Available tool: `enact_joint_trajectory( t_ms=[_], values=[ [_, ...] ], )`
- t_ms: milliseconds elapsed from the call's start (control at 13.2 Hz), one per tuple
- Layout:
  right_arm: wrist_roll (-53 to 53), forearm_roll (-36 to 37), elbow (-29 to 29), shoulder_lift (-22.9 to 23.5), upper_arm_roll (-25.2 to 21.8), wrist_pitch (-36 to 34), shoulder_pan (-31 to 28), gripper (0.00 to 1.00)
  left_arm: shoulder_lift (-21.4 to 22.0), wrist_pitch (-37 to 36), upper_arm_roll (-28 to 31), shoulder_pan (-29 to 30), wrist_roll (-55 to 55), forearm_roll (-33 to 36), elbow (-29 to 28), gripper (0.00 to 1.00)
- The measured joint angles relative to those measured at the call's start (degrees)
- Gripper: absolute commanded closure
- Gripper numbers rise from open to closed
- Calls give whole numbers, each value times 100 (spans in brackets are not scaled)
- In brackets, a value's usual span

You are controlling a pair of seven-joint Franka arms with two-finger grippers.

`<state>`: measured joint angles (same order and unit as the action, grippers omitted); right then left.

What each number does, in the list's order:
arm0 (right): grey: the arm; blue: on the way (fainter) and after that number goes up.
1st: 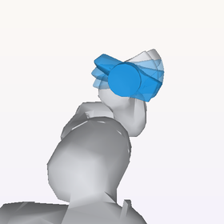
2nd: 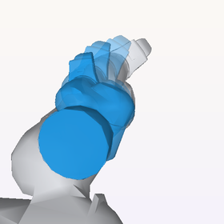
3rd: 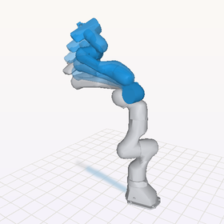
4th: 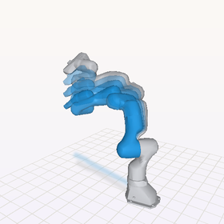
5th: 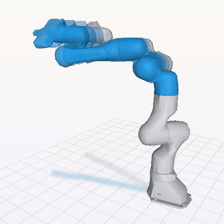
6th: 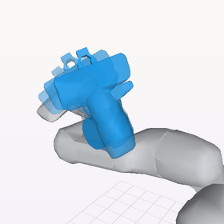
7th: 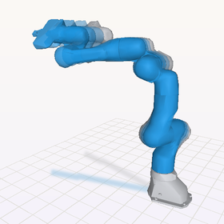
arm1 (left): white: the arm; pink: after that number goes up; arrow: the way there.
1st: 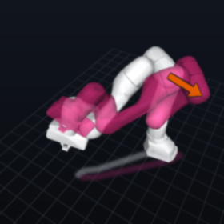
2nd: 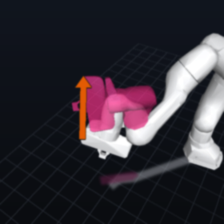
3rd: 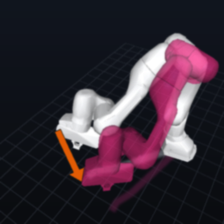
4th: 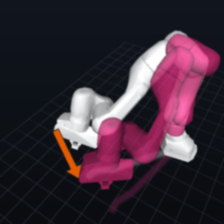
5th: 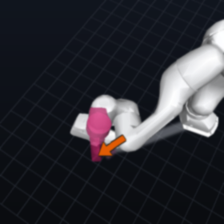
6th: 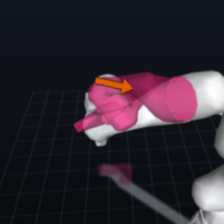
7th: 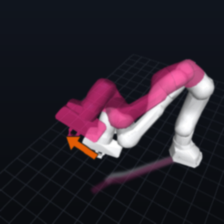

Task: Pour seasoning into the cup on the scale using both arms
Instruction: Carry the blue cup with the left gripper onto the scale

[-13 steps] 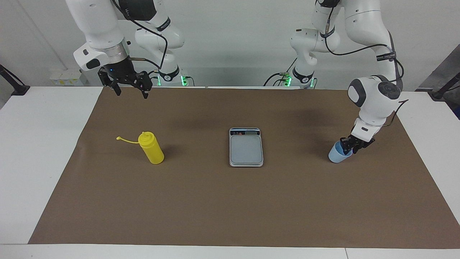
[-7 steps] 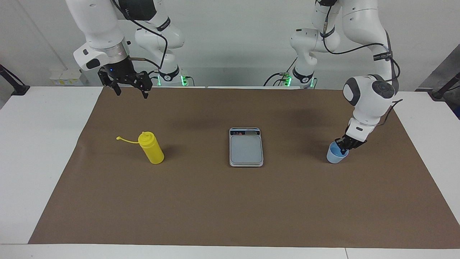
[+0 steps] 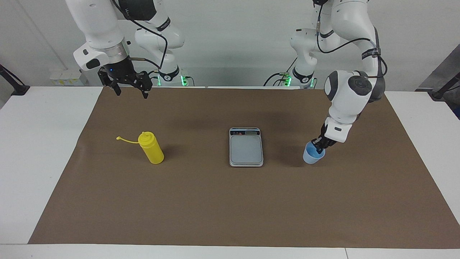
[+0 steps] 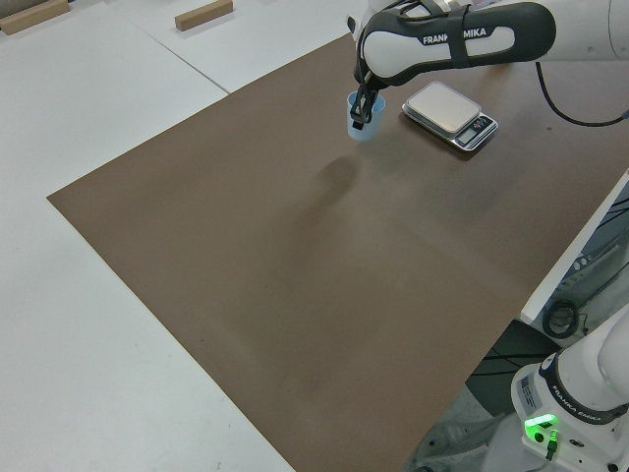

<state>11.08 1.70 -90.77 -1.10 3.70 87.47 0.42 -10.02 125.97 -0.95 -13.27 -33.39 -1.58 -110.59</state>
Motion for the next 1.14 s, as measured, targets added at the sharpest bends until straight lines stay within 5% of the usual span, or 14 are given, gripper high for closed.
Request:
enact_joint_trajectory(
  t_ms=[606,1137],
  values=[
    [0,0,0,0,0,0,0,0,-242,-519,-1457,-83,-2176,335,575,100],
    [0,0,0,0,0,0,0,0,-314,-64,-1738,-85,-2406,342,490,100]
  ],
)
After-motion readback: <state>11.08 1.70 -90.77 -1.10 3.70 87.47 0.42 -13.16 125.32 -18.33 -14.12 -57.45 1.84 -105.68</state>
